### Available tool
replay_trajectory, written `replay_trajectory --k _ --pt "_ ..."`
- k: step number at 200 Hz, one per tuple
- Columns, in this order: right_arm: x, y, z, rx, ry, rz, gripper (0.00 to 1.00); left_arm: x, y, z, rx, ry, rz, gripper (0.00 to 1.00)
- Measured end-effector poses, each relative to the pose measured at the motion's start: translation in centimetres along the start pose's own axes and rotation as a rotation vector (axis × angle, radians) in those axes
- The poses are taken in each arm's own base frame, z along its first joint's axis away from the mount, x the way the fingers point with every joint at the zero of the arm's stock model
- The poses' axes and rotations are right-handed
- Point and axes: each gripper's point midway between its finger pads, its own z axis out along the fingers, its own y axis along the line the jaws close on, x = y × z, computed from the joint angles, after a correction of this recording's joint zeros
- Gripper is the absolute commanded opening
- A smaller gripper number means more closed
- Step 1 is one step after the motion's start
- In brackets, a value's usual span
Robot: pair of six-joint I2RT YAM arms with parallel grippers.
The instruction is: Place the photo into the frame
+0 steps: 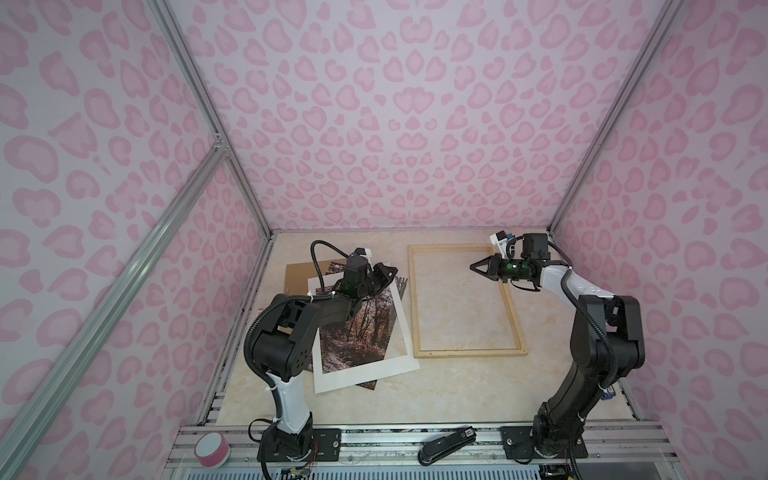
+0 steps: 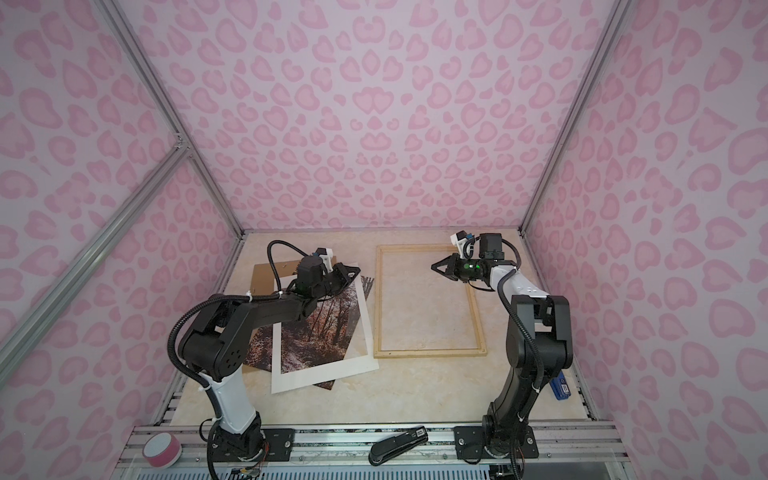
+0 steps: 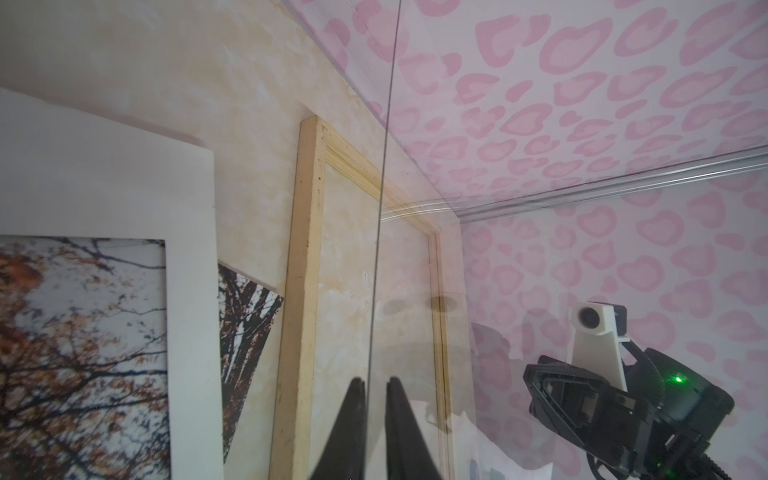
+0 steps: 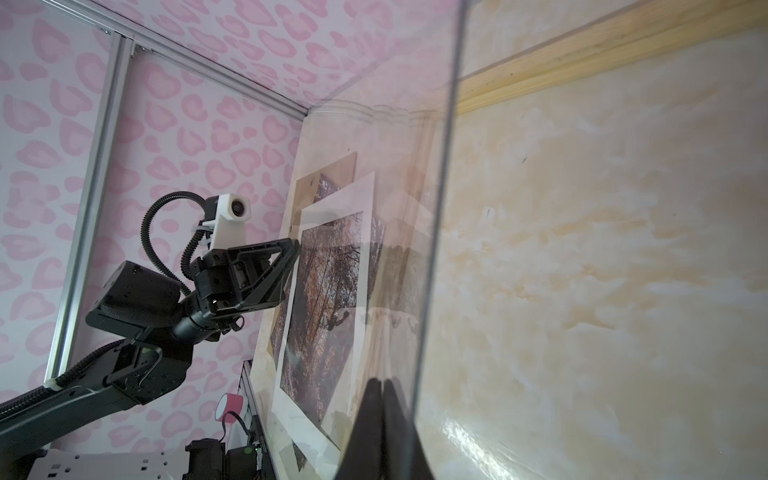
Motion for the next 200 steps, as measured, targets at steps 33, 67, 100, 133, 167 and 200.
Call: replay_trajectory --k 33,67,100,133,167,200 --pt "0.6 -1.7 0.3 0.017 0.035 0.015 0.0 0.3 0.0 0.8 -0.006 0.006 0.016 0.13" --pt "0.6 -2.8 0.0 0.005 0.067 0.0 0.0 1.0 0.5 1.6 -0.017 0.021 0.015 0.13" --pt "0.0 -4.1 -0.2 0.013 0.101 -0.02 0.0 2.4 0.7 2.7 -0.024 0.05 0.019 0.13" --pt "-0.3 -5.7 0.1 0.032 0.14 -0.029 0.0 3.6 1.4 3.6 -0.046 0.073 0.017 0.13" --pt "0.2 -7.3 -0.1 0.04 0.171 0.008 0.0 4.1 1.5 4.0 -0.049 0.088 0.018 0.2" --pt "0.2 -7.8 -0.4 0.054 0.183 0.009 0.0 4.2 1.4 4.4 -0.044 0.095 0.02 0.28"
